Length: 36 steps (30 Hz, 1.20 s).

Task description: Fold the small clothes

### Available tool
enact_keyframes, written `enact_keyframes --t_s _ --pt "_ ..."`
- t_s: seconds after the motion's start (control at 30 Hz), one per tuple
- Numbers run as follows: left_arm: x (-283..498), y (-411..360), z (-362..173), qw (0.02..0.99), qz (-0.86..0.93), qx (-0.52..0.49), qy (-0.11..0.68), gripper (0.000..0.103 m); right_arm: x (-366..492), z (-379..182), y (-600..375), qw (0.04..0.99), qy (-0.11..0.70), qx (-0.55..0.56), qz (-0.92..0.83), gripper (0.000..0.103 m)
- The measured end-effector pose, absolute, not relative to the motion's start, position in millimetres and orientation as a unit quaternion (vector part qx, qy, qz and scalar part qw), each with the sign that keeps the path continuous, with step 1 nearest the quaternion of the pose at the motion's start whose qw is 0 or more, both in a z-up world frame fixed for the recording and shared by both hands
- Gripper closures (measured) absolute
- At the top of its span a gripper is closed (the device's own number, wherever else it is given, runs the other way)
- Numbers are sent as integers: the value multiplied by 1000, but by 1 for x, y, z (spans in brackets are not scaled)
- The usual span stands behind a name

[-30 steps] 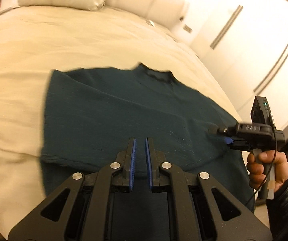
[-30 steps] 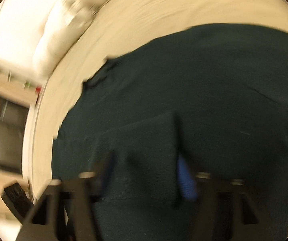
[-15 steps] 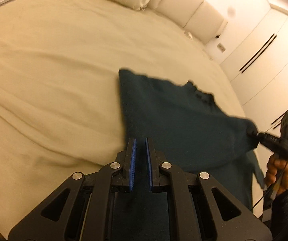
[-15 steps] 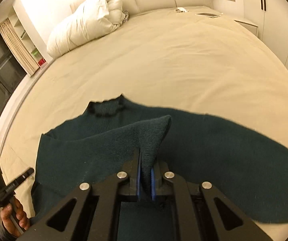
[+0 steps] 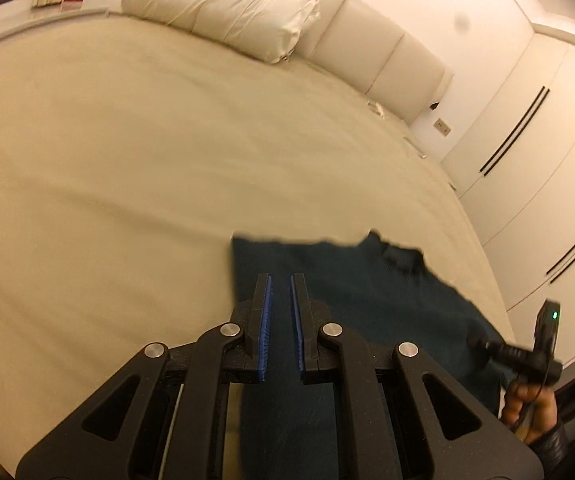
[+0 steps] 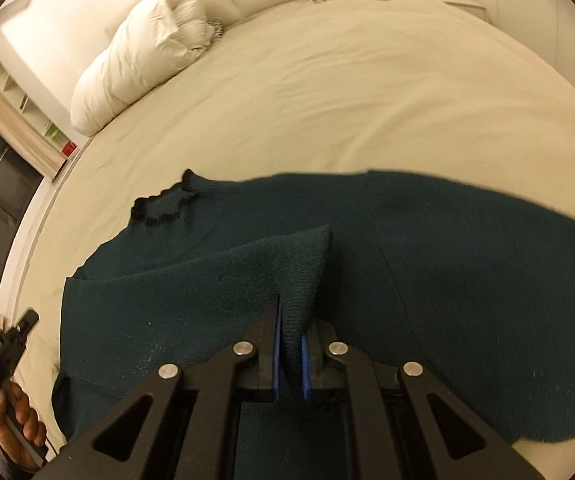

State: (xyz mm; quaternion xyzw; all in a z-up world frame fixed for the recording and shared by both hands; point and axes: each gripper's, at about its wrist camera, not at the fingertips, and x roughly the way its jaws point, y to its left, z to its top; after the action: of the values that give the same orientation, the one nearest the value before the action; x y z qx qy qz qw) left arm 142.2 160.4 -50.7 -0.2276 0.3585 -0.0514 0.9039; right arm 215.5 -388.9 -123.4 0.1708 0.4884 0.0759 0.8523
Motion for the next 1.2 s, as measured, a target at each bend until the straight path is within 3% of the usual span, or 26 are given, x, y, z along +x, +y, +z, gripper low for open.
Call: enact_keyframes --t_s 0.27,0.57,0.93,0.97,1.03,1.2 --pt "172 134 -49 904 -60 -187 378 94 201 -124 -398 843 490 215 60 95" --pt "207 104 -114 888 -38 -96 447 94 204 -124 -400 847 487 197 79 95" --pt "203 90 -126 903 -17 -8 430 94 210 -142 -437 828 477 272 111 90" --pt "201 91 -123 902 -10 -6 431 94 204 -139 -443 831 473 275 98 87" --pt "196 87 -112 907 5 -3 421 94 192 -127 -448 843 465 263 69 66" --pt "183 65 -99 916 -21 1 400 94 170 -77 -425 878 405 236 100 63"
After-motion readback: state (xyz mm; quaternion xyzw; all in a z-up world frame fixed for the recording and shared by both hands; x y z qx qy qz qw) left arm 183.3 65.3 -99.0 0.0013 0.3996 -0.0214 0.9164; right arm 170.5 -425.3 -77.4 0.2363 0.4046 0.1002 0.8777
